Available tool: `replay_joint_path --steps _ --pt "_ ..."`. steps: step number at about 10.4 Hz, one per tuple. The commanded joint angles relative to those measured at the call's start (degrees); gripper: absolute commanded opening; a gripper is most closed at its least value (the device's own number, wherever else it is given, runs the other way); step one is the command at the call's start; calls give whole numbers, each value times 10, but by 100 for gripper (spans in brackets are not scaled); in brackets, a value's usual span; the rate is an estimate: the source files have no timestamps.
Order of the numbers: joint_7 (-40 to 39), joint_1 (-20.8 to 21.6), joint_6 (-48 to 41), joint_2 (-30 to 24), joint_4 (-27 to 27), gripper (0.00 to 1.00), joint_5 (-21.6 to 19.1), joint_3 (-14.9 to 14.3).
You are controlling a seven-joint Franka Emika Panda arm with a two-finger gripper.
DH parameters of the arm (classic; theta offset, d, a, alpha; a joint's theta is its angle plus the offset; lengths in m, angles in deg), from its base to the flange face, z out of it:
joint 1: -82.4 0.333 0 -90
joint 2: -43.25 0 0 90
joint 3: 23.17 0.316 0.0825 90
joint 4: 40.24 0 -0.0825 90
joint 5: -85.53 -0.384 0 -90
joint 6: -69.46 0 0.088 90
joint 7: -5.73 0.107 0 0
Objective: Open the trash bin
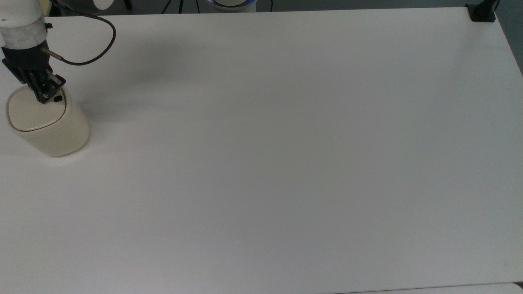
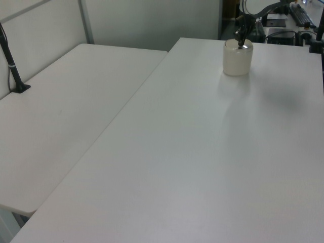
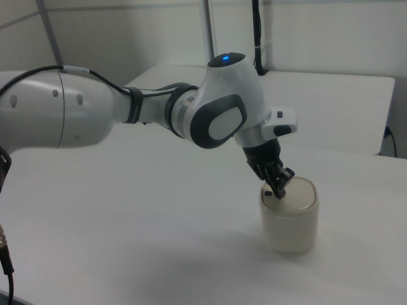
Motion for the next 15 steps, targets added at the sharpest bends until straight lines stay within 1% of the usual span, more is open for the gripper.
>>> replay_joint_path --steps 1,2,3,4,5,6,8,9,11,13,15 --pt "1 -2 -2 5 -2 9 -3 1" --pt "2 -2 -6 -3 -1 9 -6 1" --pt "1 0 -44 -24 8 9 -8 6" --pt "1 9 -101 -37 29 9 -8 12" --pt "1 28 -152 -52 51 9 -8 20" --pt "5 50 -187 -74 56 10 -9 22" --pt "6 90 -234 -126 51 10 -11 22" --pt "6 119 -262 -146 50 10 -11 22" --pt "5 165 -307 -171 42 10 -11 22" --pt "7 212 -313 -198 17 10 -11 22" --pt "8 248 -334 -199 15 10 -11 22"
